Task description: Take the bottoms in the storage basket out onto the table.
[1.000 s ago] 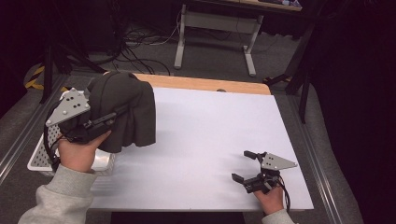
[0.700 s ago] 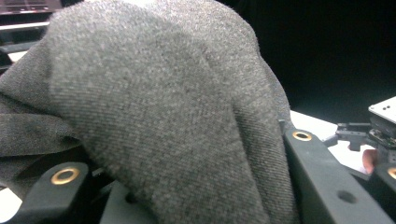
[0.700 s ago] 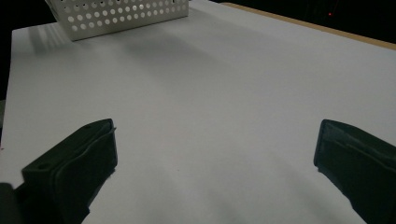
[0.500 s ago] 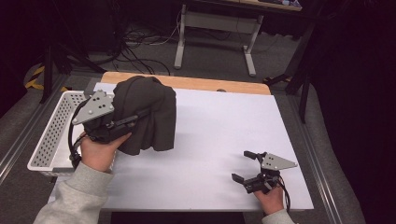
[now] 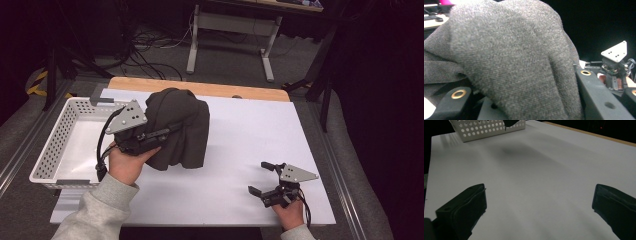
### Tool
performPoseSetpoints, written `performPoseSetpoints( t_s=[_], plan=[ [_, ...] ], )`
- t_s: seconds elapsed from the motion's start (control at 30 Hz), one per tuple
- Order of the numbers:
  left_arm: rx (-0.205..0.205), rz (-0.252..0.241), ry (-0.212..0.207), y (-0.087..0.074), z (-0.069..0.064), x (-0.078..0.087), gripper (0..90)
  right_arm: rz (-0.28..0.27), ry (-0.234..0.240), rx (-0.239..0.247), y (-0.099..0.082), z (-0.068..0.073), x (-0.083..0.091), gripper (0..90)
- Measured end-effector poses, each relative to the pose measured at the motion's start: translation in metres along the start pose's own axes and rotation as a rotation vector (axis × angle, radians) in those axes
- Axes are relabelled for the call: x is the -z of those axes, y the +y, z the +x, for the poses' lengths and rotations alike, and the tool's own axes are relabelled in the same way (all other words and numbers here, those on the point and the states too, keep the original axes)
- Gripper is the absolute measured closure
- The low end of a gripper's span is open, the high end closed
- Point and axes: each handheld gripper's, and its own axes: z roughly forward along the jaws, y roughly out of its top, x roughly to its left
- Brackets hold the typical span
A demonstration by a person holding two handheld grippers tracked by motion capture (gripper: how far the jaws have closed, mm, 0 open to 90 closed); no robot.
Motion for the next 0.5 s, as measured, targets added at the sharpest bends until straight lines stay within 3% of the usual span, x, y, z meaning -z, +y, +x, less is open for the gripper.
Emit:
performPoseSetpoints(
  t_s=[0.5],
  plan=[
    [0.008, 0.017, -0.089, -0.006, -0.015, -0.029, 65.6, -0.003, 0.002, 0.0, 0.0, 0.0, 0.0, 0.2]
  ],
)
